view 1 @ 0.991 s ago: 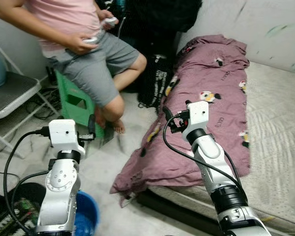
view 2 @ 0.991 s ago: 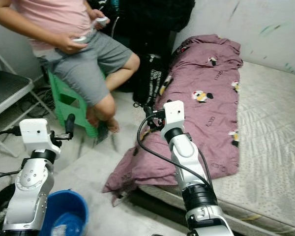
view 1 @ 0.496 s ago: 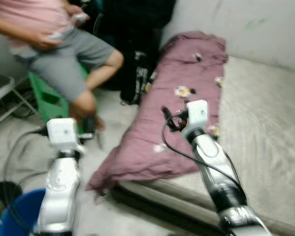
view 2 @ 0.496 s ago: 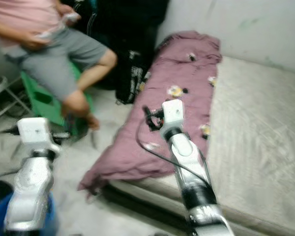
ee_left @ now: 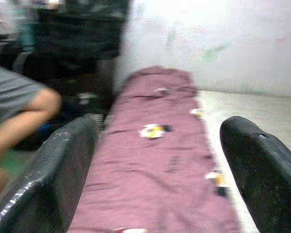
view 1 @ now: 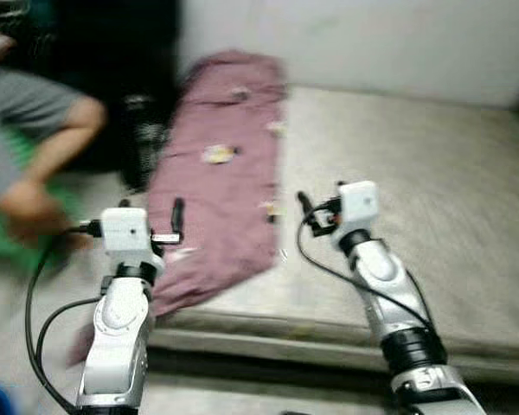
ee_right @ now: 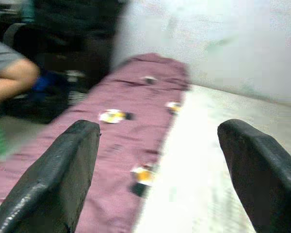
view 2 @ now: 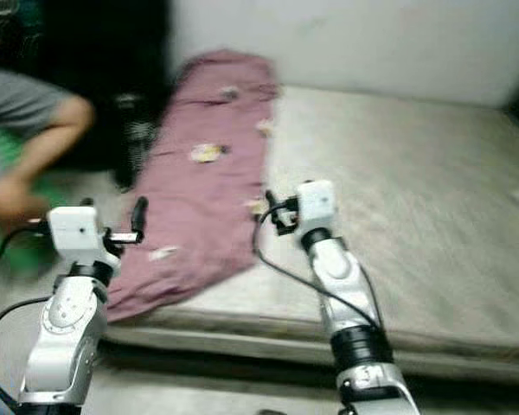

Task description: Clean up the room

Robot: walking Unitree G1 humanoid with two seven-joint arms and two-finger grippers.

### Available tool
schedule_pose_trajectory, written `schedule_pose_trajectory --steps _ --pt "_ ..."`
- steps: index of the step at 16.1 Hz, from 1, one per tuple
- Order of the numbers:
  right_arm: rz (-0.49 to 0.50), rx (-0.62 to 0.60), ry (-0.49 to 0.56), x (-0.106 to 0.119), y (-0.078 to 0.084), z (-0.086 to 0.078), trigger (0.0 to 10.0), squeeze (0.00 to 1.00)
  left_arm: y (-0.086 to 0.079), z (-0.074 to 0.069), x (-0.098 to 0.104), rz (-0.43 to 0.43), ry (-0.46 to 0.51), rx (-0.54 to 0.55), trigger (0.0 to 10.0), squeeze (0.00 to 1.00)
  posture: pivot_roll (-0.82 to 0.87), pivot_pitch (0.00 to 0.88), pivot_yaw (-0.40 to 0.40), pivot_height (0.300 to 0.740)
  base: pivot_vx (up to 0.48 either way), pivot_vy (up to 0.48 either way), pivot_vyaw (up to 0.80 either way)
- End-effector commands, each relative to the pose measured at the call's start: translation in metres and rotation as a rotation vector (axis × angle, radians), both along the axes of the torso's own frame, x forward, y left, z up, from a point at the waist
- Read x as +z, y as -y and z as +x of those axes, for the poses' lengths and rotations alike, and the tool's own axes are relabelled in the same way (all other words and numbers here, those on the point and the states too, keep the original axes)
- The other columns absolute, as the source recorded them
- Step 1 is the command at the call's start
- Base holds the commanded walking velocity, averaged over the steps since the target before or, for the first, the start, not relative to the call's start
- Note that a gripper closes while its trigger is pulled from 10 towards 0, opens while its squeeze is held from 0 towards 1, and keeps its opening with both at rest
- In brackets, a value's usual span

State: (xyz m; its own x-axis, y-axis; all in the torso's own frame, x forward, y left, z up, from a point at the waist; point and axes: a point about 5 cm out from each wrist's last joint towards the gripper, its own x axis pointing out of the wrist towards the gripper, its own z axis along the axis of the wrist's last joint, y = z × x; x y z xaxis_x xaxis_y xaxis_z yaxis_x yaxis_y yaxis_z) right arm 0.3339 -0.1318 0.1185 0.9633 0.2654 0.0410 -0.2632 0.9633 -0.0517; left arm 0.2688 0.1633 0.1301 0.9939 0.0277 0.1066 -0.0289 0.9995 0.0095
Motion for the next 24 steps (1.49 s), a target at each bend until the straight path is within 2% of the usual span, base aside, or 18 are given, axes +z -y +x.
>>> schedule_pose_trajectory --steps 1,5,17,22,24 --pt "0.008 0.016 0.015 0.0047 -0.0069 0.0012 10.0 0.00 -0.0042 0.0007 0.0026 0.004 0.009 0.007 10.0 0.00 -0.02 0.000 -0.062 0.740 0.000 0.000 0.00" --pt "0.006 0.021 0.020 0.0051 -0.0071 0.0011 10.0 0.00 -0.0024 0.0005 0.0036 -0.004 0.020 -0.017 10.0 0.00 -0.02 0.000 -0.061 0.740 0.000 0.000 0.00" --pt "0.007 0.015 0.018 0.0056 -0.0071 0.0026 10.0 0.00 -0.0007 -0.0003 0.0032 -0.025 0.019 -0.023 10.0 0.00 -0.02 0.000 -0.064 0.740 0.361 0.000 -0.04" --pt "0.009 0.009 0.008 0.0042 -0.0067 0.0029 10.0 0.00 -0.0037 0.0014 0.0003 -0.037 -0.007 0.017 10.0 0.00 -0.02 0.000 -0.062 0.740 0.000 0.000 0.00" --pt "0.012 0.005 0.004 0.0038 -0.0063 0.0032 10.0 0.00 -0.0041 0.0019 0.0001 -0.035 -0.008 0.018 10.0 0.00 -0.02 0.000 -0.062 0.740 0.000 0.240 -0.80"
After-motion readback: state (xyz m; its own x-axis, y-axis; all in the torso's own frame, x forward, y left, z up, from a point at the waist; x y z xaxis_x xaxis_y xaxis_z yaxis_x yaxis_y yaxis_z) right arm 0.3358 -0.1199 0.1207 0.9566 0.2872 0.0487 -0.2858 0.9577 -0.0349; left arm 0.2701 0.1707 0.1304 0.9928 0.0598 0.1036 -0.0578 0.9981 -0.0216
